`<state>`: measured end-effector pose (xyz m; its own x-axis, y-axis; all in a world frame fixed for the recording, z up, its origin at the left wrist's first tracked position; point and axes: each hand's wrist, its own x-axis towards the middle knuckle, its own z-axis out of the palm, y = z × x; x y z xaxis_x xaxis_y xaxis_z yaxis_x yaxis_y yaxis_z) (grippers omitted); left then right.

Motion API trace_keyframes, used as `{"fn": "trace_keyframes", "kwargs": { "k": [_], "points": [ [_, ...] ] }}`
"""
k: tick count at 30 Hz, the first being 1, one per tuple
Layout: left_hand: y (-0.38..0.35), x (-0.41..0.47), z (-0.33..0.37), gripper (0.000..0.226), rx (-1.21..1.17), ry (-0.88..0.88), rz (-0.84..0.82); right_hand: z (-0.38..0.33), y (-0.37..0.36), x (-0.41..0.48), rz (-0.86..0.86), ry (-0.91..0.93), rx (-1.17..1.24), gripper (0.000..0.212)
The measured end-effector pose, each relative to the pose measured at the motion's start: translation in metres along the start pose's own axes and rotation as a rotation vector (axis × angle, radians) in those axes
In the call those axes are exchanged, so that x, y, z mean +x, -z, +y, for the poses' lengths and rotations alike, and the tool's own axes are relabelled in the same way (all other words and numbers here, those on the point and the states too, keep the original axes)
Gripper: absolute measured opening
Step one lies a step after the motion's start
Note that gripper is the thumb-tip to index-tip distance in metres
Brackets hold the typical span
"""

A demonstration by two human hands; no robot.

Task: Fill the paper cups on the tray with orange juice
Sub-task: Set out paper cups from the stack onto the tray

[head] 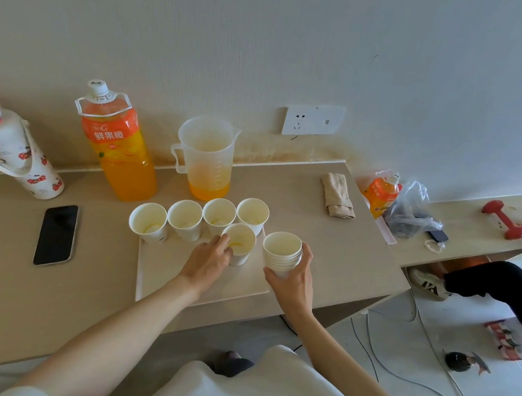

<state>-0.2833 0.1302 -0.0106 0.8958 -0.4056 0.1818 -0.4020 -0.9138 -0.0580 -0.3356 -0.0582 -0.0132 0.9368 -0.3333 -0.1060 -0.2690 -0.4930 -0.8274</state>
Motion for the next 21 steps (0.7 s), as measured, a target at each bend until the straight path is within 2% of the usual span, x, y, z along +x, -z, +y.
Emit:
{"fn": "trace_keyframes", "kwargs": {
  "k": [3,7,9,12,13,17,21],
  "points": [
    [-0.006,-0.006,-0.002,0.029,-0.006,-0.075,-0.037,0.0,0.0,-0.001,0.005,0.001,-0.003,0.089],
    [-0.007,-0.006,-0.008,0.043,-0.052,-0.12,0.086,-0.001,0.001,-0.001,0.0,0.002,-0.017,0.089],
    [-0.007,-0.001,-0.005,0.037,-0.14,-0.146,0.178,-0.002,0.003,-0.001,-0.007,0.004,-0.029,0.089],
    [0.002,0.01,0.01,0.015,-0.281,-0.228,0.347,-0.005,0.003,-0.002,-0.012,0.005,-0.066,0.089],
    [0.008,0.014,0.017,0.018,-0.318,-0.244,0.368,-0.007,0.002,-0.002,-0.01,0.011,-0.08,0.089],
    [0.02,0.021,0.041,0.031,-0.419,-0.28,0.313,-0.016,0.0,-0.003,-0.005,0.022,-0.119,0.087],
    [0.021,0.025,0.048,0.018,-0.487,-0.235,0.274,-0.018,0.003,-0.003,0.019,0.025,-0.135,0.086]
  ]
}}
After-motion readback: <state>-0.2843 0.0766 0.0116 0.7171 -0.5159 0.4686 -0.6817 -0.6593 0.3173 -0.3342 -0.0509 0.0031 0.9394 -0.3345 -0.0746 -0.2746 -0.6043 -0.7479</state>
